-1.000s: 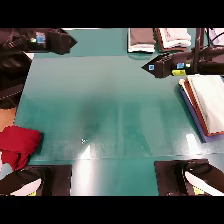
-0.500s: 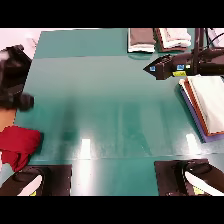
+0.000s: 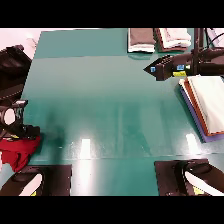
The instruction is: Fold the shirts.
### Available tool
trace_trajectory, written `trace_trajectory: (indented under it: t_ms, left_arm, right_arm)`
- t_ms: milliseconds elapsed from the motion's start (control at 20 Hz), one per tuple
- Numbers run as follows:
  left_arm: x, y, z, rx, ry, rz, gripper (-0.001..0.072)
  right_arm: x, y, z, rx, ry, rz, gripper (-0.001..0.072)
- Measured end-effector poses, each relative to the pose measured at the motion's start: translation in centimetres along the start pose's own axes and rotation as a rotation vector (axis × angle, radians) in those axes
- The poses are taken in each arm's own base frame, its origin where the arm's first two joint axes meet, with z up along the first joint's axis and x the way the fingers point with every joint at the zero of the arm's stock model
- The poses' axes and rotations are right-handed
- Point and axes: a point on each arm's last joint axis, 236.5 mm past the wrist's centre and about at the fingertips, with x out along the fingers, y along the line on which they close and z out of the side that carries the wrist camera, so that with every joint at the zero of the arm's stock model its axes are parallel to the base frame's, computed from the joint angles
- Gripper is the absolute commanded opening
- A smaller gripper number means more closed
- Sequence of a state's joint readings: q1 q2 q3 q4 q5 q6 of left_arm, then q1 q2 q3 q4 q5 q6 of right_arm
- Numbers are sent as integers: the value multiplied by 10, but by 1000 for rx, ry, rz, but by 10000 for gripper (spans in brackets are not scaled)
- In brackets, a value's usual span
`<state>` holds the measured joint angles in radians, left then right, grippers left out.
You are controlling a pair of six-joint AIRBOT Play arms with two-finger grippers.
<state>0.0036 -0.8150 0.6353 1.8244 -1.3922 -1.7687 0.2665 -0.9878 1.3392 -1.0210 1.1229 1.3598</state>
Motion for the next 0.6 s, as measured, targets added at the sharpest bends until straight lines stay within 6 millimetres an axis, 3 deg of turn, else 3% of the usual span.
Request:
trace_trajectory:
  t_ms: [100,150,200,250,450,550,600]
  left_arm:
    - [6,1,0,-13,-7,1,537]
    - [8,2,0,-22,-9,2,352]
    - [10,3,1,-28,-12,4,69]
    - [11,3,1,-34,-13,4,32]
    - [7,3,6,-46,-37,-1,24]
    - [-12,6,22,-66,-112,-13,23]
    - [-30,7,37,-84,-179,-30,23]
  right_arm:
    - [0,0,0,0,2,0,19]
    - [0,0,-1,0,2,0,18]
    - [0,0,-1,0,2,0,19]
    - [0,0,-1,0,2,0,18]
    - [0,0,-1,0,2,1,18]
    - [-2,0,1,-2,-7,-2,18]
    - [-5,0,5,-3,-24,-6,18]
